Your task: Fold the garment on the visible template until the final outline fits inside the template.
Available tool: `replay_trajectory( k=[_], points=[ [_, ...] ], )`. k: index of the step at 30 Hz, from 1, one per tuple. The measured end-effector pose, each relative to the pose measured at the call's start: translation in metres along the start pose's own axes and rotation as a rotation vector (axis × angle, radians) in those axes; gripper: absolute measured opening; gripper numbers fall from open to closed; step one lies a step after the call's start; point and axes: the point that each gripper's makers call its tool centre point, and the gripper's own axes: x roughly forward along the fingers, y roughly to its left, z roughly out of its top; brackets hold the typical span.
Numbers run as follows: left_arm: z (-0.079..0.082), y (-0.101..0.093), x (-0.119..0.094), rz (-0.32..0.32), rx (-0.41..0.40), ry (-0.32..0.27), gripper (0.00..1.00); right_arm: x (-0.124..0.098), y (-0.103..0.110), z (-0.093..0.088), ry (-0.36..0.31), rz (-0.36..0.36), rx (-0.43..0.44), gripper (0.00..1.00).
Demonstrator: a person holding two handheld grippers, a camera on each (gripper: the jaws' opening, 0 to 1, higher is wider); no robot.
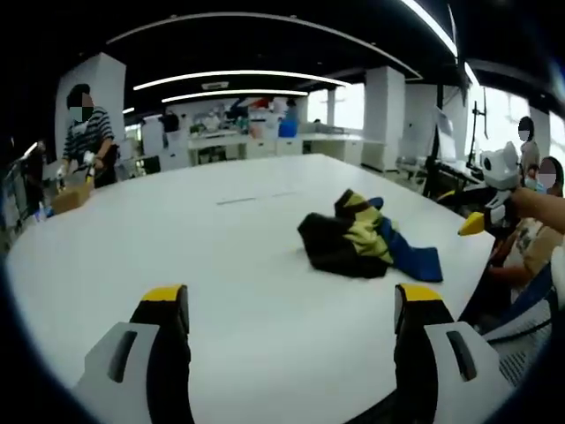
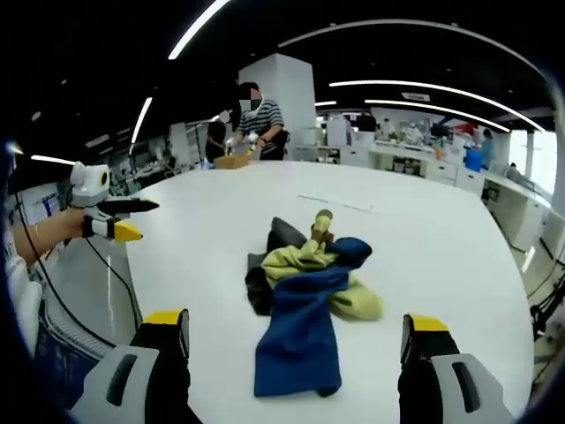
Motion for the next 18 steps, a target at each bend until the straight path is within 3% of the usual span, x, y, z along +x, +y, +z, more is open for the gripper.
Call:
replay_trajectory(
  k=[18],
  points=[
    [-0.0021, 0.0039, -0.0010, -0.001, -0.006, -0.002, 0.90, 0.0003, -0.0028, -0.0020, -0.003, -0.012, 0.001, 0.95]
  ],
)
